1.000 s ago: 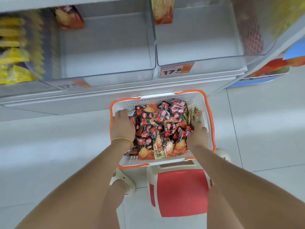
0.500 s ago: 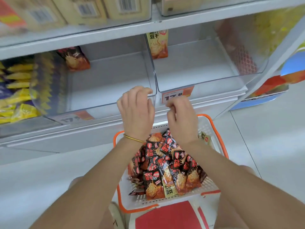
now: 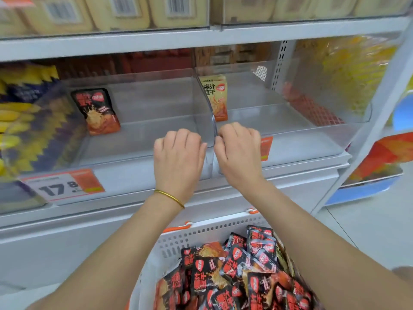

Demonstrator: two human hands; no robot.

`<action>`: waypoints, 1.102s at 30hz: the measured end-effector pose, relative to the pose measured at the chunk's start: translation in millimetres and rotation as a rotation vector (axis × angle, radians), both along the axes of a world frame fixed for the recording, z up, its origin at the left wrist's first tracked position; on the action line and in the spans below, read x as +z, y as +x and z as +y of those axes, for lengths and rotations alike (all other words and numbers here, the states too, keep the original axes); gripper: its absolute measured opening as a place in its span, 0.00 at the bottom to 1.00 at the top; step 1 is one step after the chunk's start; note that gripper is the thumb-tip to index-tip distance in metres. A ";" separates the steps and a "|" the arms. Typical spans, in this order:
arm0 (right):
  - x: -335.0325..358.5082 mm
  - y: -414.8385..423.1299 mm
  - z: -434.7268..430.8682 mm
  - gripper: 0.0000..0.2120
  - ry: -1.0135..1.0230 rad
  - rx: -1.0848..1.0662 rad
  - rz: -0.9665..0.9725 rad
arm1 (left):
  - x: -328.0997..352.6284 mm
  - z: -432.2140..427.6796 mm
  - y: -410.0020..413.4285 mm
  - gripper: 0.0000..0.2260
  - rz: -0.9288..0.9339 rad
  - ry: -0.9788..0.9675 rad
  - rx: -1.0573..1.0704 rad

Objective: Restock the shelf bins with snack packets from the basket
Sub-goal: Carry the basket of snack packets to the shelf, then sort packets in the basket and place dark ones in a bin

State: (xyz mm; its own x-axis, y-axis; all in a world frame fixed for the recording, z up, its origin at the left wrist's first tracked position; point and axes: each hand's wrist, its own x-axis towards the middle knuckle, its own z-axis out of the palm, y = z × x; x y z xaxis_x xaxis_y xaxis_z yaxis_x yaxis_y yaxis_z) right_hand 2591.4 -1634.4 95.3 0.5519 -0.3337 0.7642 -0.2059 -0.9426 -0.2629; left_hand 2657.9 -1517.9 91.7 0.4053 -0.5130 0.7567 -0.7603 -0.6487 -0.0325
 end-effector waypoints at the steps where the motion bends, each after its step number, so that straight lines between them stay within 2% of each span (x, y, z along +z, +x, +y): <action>1: 0.4 -0.4 -1.2 0.10 0.005 0.015 0.004 | 0.4 -0.3 0.6 0.11 -0.001 0.016 -0.007; 5: 6.6 -5.3 1.0 0.04 -0.038 0.011 0.169 | 5.8 8.5 -2.9 0.12 0.034 0.211 -0.040; 10: 13.6 -11.1 -8.0 0.09 -0.122 0.020 0.294 | 10.5 10.7 2.1 0.06 -0.004 0.262 -0.055; 13: 21.0 -16.8 -12.3 0.08 -0.076 0.067 0.467 | 18.8 17.1 -4.9 0.09 0.207 0.305 0.018; 15: 22.3 -18.4 -14.2 0.10 -0.066 0.077 0.480 | 21.9 19.8 -3.5 0.13 0.302 0.329 0.077; 18: 16.7 -17.1 -16.7 0.13 -0.080 0.062 0.415 | 23.6 21.7 -1.3 0.10 0.271 0.370 0.066; 22: 13.6 -18.8 -9.8 0.09 -0.133 -0.028 0.467 | 26.3 24.1 3.4 0.05 0.300 0.401 0.019; 28: 22.2 -17.0 -13.5 0.06 -0.124 0.042 0.507 | 35.6 22.1 2.8 0.02 0.294 0.434 -0.026; 33: 34.4 -14.3 -13.0 0.06 -0.122 0.054 0.481 | 49.9 22.2 2.9 0.07 0.300 0.421 -0.038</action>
